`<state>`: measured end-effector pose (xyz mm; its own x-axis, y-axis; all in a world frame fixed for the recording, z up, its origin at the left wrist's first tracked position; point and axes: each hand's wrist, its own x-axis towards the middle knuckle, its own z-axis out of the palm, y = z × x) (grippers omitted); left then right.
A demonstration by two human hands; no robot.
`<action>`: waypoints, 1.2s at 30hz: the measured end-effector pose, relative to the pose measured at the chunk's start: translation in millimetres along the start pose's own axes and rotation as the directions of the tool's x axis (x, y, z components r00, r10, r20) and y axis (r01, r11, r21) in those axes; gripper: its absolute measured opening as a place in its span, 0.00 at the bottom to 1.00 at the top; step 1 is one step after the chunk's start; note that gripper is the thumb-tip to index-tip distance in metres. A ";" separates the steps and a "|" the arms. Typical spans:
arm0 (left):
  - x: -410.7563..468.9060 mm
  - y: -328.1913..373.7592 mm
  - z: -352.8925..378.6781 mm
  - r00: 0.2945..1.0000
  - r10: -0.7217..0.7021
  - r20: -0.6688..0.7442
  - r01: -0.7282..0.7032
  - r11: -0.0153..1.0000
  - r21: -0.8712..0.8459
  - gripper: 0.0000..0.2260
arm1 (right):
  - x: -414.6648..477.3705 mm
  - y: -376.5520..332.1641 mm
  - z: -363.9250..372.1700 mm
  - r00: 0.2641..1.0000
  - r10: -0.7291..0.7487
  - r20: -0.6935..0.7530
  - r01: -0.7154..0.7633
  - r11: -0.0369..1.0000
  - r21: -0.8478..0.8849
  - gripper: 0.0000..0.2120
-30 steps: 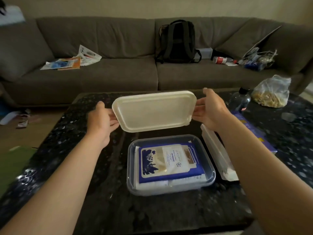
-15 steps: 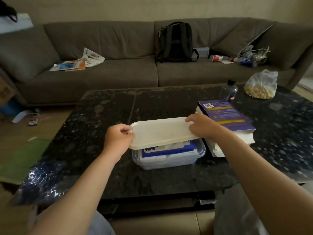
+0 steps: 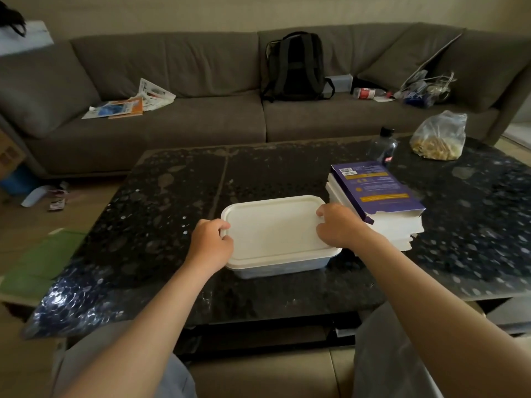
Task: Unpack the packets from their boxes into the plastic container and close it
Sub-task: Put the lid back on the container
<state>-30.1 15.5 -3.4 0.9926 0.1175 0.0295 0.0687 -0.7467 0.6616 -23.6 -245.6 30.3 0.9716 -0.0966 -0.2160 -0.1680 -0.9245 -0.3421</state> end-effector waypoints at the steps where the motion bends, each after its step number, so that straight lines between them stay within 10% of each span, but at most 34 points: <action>1: -0.4 1.3 1.0 1.000 -0.003 0.020 0.003 1.000 0.009 0.16 | 1.5 0.6 1.8 1.000 -0.008 0.003 0.008 1.000 -0.011 0.21; 17: 12.9 9.2 17.8 0.998 -0.050 0.049 0.036 0.966 0.255 0.17 | -1.6 -7.8 42.2 0.999 -0.019 0.026 0.024 0.984 -0.178 0.29; 24: 27.3 26.0 36.3 0.932 0.196 0.305 -0.343 0.747 0.569 0.34 | 27.4 -19.7 39.5 0.983 -0.174 -0.059 0.148 0.939 -0.310 0.37; 36: 39.6 23.1 47.0 0.909 0.074 0.409 -0.330 0.729 0.600 0.39 | 46.8 -7.7 61.9 0.983 -0.181 -0.027 0.163 0.933 -0.322 0.37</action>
<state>15.5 -27.8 -22.2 0.9486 -0.2166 -0.2309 -0.2173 -0.9758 0.0227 12.9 -220.2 -33.8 0.9901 0.0627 -0.1252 0.0556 -0.9967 -0.0596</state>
